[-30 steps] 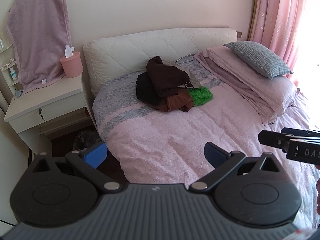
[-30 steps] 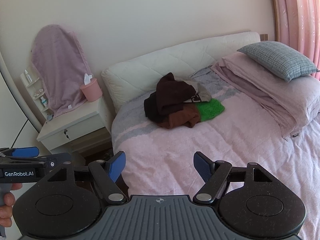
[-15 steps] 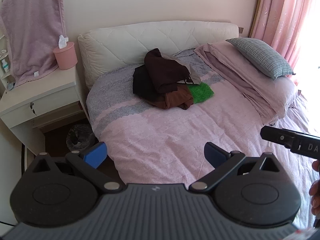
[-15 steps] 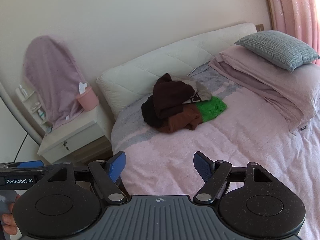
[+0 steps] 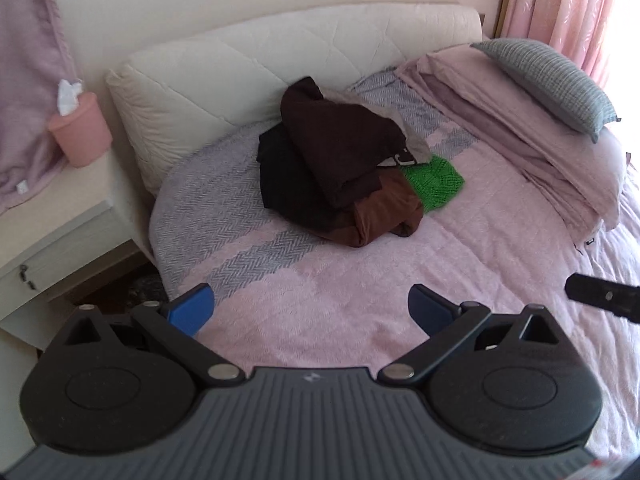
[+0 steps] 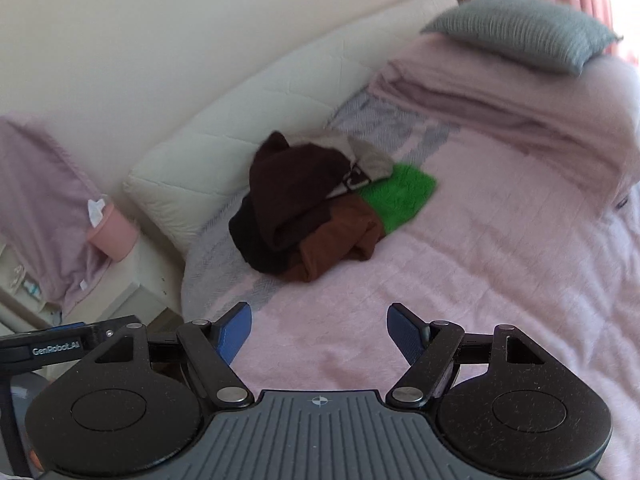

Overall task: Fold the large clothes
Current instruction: 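Reach into the pile and grasp the dark brown sweater with both grippers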

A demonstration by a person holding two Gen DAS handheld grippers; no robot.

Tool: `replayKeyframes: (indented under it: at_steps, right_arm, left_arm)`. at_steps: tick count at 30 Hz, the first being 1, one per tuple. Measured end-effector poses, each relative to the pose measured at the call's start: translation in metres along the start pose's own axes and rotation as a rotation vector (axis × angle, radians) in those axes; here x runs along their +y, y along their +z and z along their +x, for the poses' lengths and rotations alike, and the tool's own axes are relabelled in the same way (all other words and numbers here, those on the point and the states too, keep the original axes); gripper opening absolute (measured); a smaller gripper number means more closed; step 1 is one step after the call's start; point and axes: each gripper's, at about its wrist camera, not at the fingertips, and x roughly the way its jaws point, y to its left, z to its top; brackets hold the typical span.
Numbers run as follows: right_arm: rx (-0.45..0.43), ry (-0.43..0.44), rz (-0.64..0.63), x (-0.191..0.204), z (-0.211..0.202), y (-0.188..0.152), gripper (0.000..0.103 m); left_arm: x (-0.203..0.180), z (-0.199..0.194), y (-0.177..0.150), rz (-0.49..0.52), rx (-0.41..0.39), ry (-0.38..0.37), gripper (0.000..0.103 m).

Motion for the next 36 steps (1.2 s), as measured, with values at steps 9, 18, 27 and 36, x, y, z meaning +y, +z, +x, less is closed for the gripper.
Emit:
replayKeyframes:
  at_steps: [9,18,27,36]
  right_arm:
    - [0.061,-0.084,0.06,0.026,0.14,0.053,0.072]
    - [-0.021,-0.136,0.135,0.001,0.264,0.12,0.072]
    - [-0.066,-0.16,0.212,-0.046,0.366,0.173,0.072]
    - [-0.088,-0.121,0.162,-0.055,0.412,0.186,0.011]
  left_arm:
    - [0.054,0.132,0.094,0.053,0.126,-0.07,0.102]
    - [0.074,0.261,0.187,0.046,0.096,-0.117,0.101]
    - [0.061,0.386,0.251,0.014,0.097,-0.184,0.1]
    - [0.046,0.429,0.266,0.025,0.078,-0.205,0.057]
